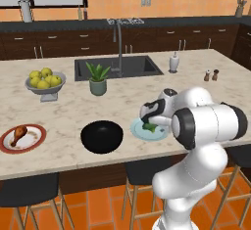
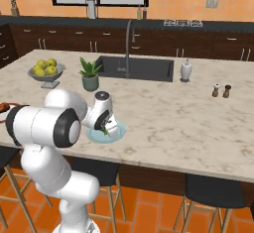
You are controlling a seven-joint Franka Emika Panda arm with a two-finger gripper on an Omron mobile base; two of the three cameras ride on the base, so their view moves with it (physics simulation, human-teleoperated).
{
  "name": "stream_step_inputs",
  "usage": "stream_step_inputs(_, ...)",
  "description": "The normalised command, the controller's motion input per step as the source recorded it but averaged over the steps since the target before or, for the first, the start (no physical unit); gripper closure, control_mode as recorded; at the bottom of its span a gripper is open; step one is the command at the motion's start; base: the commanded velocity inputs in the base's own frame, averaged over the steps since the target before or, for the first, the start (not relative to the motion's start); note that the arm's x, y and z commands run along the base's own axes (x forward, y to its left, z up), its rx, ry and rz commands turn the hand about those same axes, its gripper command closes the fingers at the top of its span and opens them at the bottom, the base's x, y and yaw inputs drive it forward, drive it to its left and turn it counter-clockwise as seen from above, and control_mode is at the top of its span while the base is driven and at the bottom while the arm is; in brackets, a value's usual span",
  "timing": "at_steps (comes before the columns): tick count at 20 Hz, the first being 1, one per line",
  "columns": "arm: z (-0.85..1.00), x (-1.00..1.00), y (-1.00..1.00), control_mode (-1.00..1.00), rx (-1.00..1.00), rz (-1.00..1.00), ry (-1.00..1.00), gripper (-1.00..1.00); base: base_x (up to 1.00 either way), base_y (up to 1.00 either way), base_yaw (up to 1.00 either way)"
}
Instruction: Pick the chicken drumstick and broccoli from their plates and place them in the bowl. Then put the bowl in the fridge.
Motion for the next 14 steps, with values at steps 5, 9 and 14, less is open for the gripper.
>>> stream_step_inputs(5, 0.00, 0.22, 0.05, -1.00, 0.00, -0.02, 0.00, -1.00, 0.00, 0.00, 0.00)
stream_step_inputs(9, -0.15, 0.29, 0.00, -1.00, 0.01, 0.00, 0.02, -1.00, 0.00, 0.00, 0.00)
stream_step_inputs(14, -0.63, 0.27, 0.02, -1.00, 0.01, -0.01, 0.09, -1.00, 0.00, 0.00, 0.00)
